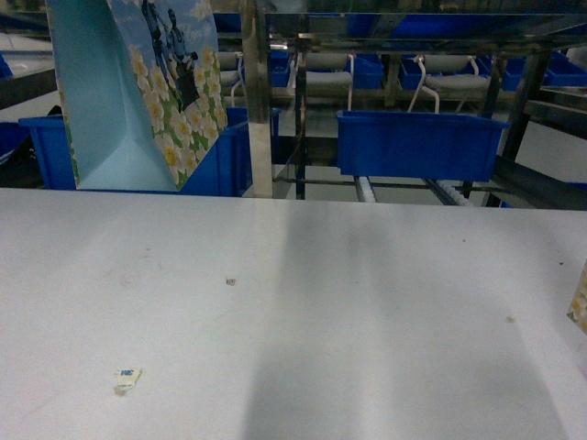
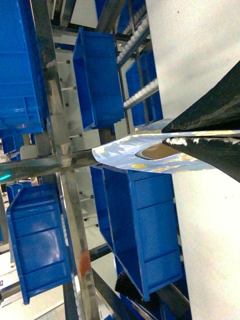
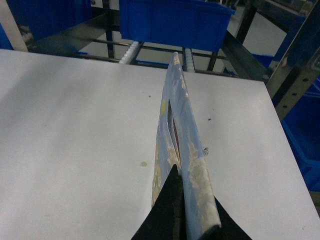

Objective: Move flower gift bag to table near conveyor

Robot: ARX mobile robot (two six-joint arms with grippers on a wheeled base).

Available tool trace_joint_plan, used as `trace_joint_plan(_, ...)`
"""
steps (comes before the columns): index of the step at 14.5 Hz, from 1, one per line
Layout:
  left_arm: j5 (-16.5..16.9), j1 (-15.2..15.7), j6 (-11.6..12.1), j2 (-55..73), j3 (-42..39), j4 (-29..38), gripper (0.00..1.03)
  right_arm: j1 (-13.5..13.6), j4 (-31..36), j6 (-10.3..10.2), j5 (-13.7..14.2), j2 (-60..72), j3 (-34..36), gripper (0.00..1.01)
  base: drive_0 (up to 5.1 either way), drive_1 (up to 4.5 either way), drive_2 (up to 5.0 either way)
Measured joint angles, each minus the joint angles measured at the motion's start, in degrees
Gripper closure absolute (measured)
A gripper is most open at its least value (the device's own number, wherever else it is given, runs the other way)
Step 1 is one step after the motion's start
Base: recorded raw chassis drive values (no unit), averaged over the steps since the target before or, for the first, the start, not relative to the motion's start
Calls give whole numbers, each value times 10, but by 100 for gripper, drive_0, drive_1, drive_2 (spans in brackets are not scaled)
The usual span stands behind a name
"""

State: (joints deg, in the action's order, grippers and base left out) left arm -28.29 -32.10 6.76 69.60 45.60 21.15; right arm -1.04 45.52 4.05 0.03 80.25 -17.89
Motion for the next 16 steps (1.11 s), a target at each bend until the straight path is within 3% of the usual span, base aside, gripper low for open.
trace_joint_plan(8, 0, 0, 0, 0, 0, 0, 101, 16, 112, -7, 30, 117, 44, 99, 0, 0, 0)
trace_joint_plan(13, 0, 0, 0, 0, 0, 0, 101, 56, 195, -39, 60, 167, 87, 99, 0, 0, 0)
trace_joint_plan(16, 0, 0, 0, 0, 0, 0, 101, 67, 220, -57, 62, 191, 102, 99, 0, 0, 0)
